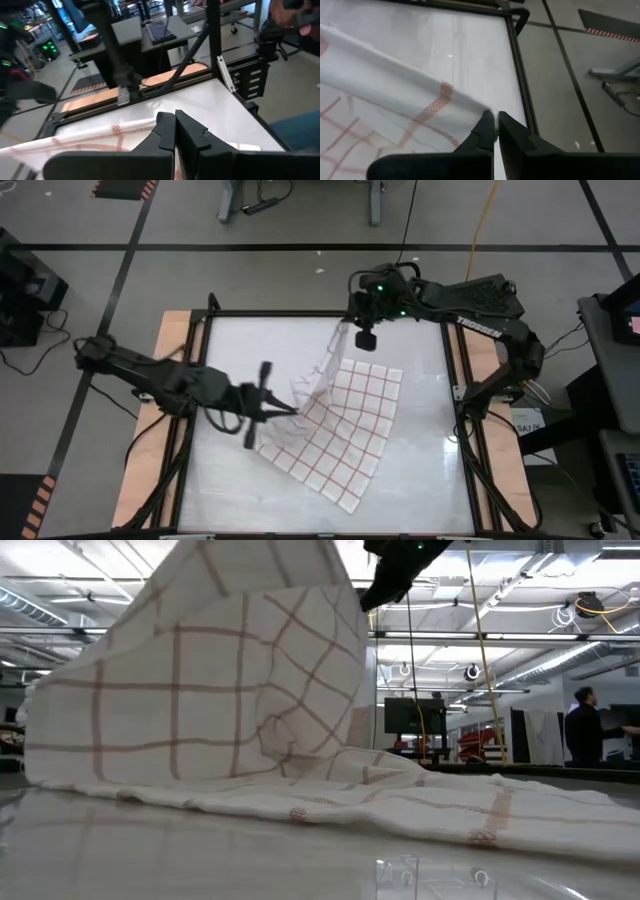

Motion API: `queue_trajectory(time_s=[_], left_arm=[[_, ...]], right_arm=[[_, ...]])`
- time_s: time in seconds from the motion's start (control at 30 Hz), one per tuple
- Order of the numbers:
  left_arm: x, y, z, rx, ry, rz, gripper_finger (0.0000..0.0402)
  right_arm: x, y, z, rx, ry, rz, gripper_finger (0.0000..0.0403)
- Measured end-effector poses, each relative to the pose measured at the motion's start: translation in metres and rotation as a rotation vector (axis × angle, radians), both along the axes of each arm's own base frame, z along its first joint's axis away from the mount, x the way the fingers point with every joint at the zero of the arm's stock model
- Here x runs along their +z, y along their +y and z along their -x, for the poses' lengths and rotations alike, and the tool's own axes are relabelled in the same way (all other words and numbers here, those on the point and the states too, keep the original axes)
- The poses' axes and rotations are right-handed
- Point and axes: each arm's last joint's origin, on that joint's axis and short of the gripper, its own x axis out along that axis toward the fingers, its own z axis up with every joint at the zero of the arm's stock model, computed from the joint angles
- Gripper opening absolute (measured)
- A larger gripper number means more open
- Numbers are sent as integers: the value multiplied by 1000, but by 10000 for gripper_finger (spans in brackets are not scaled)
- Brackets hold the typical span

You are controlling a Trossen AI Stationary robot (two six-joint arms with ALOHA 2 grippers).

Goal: Roll towel
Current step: Fold the white checkered towel

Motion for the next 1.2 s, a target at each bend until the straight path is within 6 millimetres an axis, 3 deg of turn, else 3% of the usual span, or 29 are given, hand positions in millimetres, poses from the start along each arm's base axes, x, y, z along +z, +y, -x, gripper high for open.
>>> queue_trajectory(time_s=[0.13,0.23,0.37,0.5,0.63,0.87,1.2], left_arm=[[-11,-7,-25,-42,-21,12,4],[-14,-8,-38,-81,-77,-2,4],[-9,1,-45,-65,-154,-15,4],[-6,11,-47,-84,-174,9,4],[-8,15,-56,-140,-186,84,4],[-36,26,-80,-158,-84,96,4],[-87,34,-126,-260,-17,221,4]], right_arm=[[15,8,17,-16,-23,4,4],[36,12,29,-58,-126,93,4],[72,17,43,-90,-342,255,4],[87,22,52,-84,-432,286,4],[76,25,59,-103,-325,198,4],[46,25,71,-207,-42,21,4],[13,26,79,-278,158,-112,4]])
